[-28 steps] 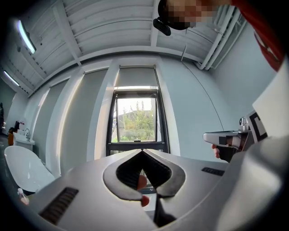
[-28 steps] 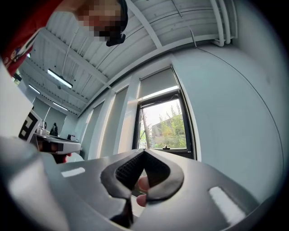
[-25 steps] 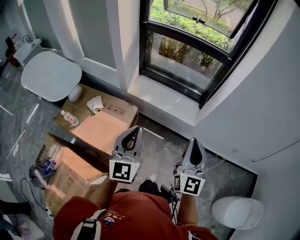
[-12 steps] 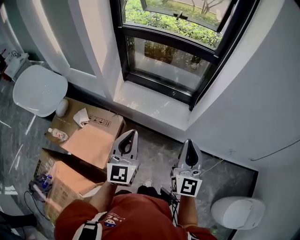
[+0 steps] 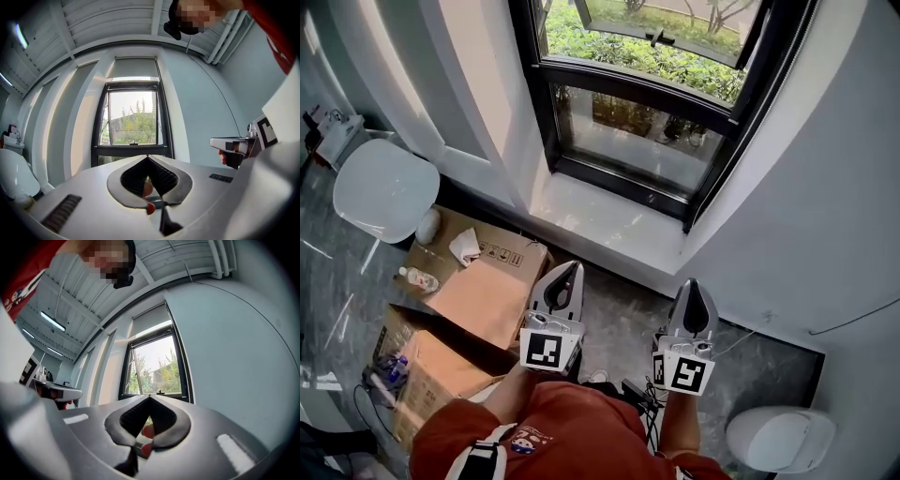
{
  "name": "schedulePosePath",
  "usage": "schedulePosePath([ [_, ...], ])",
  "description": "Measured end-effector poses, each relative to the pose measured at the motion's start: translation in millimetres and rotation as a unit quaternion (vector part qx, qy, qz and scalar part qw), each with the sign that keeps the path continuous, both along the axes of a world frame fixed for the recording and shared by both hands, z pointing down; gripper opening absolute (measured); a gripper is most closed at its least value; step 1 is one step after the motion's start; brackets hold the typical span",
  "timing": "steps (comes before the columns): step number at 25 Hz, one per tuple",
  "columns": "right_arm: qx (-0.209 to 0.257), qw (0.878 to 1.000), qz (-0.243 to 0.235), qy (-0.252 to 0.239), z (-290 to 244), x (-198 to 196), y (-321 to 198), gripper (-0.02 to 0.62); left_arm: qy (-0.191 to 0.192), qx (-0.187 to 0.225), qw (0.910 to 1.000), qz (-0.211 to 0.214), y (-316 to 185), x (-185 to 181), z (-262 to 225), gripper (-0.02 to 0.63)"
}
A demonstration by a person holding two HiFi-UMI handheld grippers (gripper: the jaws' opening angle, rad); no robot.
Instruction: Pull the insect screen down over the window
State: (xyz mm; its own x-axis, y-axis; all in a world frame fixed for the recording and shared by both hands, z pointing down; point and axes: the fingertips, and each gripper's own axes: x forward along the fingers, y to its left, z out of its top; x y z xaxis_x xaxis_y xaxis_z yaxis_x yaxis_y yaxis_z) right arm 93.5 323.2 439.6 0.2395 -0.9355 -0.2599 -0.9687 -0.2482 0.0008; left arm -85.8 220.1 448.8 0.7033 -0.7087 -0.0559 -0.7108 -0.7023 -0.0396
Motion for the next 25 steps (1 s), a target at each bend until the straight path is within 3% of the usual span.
schedulePosePath([
  [11, -0.004, 1.000, 0.012, 0.014, -3.8, 8.1, -72.0, 0.009, 0.017, -0.011, 0.9996, 0.018, -76.5, 12.3, 6.0, 0.005],
  [25, -0.019, 0.999, 0.002, 0.027, -15.5, -17.1, -203.8, 0.009, 0.042, -0.023, 0.9987, 0.017, -206.2, -13.8, 0.4, 0.005],
])
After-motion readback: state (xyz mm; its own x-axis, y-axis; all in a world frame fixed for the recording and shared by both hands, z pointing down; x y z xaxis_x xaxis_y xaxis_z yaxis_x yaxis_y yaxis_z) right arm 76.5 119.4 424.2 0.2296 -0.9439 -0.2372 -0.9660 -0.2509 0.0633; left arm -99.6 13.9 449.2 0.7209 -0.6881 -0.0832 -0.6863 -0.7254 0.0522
